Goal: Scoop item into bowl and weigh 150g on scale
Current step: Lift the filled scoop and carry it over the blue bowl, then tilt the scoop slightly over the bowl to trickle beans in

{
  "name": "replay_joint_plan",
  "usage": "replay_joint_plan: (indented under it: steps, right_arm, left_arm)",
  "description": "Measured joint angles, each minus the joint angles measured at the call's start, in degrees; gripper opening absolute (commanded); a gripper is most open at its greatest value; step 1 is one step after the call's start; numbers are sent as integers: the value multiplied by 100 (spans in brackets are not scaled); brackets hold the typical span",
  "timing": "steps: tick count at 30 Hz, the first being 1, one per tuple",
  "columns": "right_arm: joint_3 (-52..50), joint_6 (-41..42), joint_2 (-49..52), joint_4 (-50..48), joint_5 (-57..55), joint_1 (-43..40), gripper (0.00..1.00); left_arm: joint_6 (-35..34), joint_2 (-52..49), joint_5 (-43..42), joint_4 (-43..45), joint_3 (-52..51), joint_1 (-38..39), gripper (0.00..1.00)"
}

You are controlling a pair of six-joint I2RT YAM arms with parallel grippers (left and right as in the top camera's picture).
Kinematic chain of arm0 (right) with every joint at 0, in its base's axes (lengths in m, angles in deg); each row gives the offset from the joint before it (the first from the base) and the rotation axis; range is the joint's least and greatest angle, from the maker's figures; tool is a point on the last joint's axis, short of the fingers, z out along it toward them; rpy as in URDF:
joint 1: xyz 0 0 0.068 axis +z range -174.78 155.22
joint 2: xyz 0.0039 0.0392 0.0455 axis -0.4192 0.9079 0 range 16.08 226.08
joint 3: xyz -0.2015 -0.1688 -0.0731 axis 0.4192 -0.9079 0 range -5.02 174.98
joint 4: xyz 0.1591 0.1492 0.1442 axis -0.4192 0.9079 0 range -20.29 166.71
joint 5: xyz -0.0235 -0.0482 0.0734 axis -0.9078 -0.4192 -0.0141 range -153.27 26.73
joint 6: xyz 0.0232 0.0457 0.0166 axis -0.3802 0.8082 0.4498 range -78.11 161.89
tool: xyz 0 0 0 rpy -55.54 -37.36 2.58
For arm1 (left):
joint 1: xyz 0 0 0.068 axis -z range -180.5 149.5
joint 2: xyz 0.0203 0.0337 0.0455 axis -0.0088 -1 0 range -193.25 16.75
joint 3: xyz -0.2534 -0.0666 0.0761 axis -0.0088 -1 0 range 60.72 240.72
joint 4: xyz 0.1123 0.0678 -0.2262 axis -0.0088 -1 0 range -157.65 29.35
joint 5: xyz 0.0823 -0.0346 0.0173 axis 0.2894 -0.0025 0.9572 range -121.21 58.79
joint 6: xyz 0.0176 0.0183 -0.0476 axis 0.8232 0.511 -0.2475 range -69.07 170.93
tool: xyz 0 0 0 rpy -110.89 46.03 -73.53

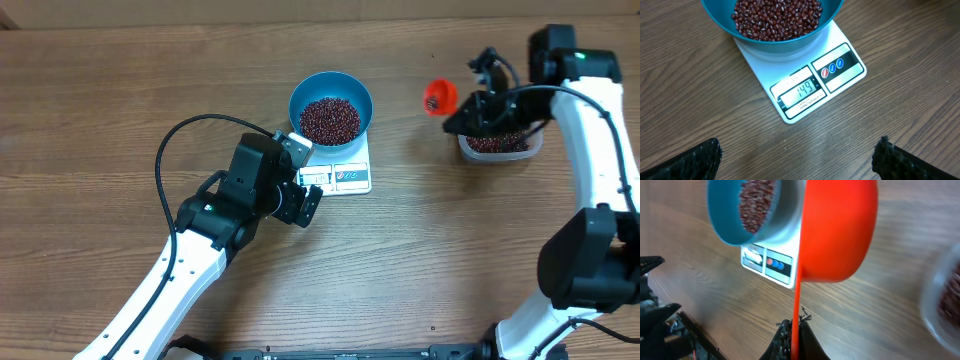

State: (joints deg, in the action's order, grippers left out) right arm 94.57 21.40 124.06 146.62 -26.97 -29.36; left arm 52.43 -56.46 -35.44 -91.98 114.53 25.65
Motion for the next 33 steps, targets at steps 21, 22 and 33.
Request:
replay_joint_plan:
  steps: [21, 22, 33]
  right_arm:
    - [37, 909, 0, -1220, -1237, 2199, 4]
    - [37, 962, 0, -1248, -1327, 2247, 4]
    - [37, 1158, 0, -1351, -1692, 2411, 4]
  left_arm:
    - [0, 0, 0, 0, 0, 0, 100]
    - [0, 0, 0, 0, 0, 0, 100]
    - [0, 0, 0, 0, 0, 0, 100]
